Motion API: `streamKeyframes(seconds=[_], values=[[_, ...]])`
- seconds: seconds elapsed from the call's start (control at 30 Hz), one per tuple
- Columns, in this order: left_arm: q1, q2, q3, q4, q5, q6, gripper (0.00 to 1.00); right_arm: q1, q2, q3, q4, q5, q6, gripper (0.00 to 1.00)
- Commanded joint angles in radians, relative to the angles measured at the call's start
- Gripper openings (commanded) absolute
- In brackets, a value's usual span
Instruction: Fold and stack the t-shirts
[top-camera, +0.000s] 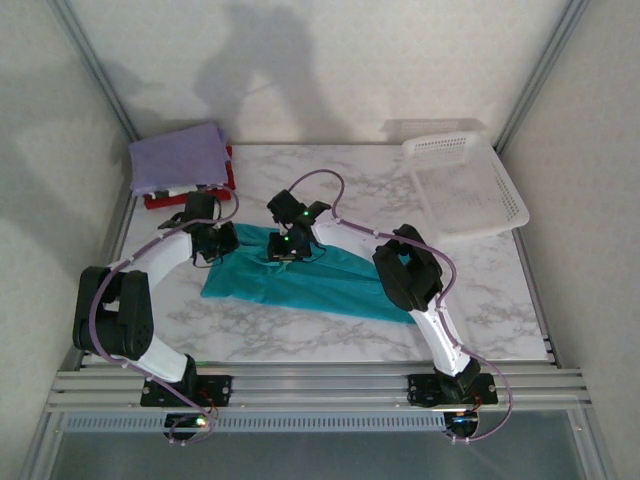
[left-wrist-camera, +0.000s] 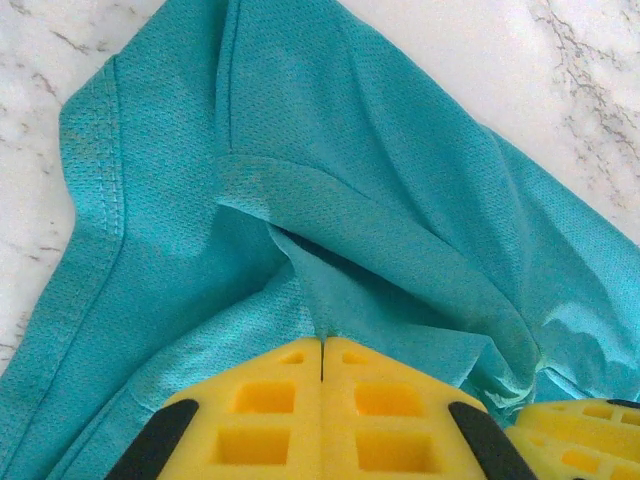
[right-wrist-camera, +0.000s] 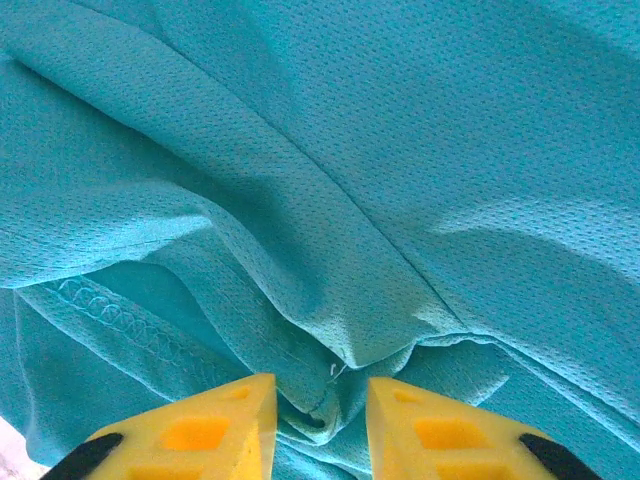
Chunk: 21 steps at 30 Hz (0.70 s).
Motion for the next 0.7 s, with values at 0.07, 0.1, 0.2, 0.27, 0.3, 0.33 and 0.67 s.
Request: streamKeyframes(seconds=[0.07,0.1,0.2,0.27,0.3,0.33,0.67], values=[[-0.006,-0.029,-0.015,-0.008,0.011,-0.011,0.00,0.011,0.002,0.000,0.001,-0.009,-0.009,0.21],[-0.005,-0.028,-0.015,-0.011,0.010,-0.010,0.00,0.011,0.001,-0.002,0.006,-0.010,-0.011,0.17],[-0.005,-0.034,-0.015,-0.017,0.008,-0.008,0.00,0.011,-0.015,-0.007,0.014,-0.014,-0.014,0.06],[-0.006,-0.040,-0.014,-0.027,0.007,-0.005,0.00,0.014,-0.039,-0.022,0.018,-0.008,-0.020,0.00],[-0.005,-0.044,-0.011,-0.035,0.006,-0.002,0.00,0.018,-0.056,-0.032,0.020,0.002,-0.022,0.00],[-0.004,-0.049,-0.009,-0.047,0.003,0.001,0.00,0.023,-0.075,-0.046,0.023,0.013,-0.026,0.00],[0.000,-0.095,-0.019,-0.125,0.009,0.012,0.00,0.058,-0.189,-0.163,0.005,0.071,-0.018,0.00]])
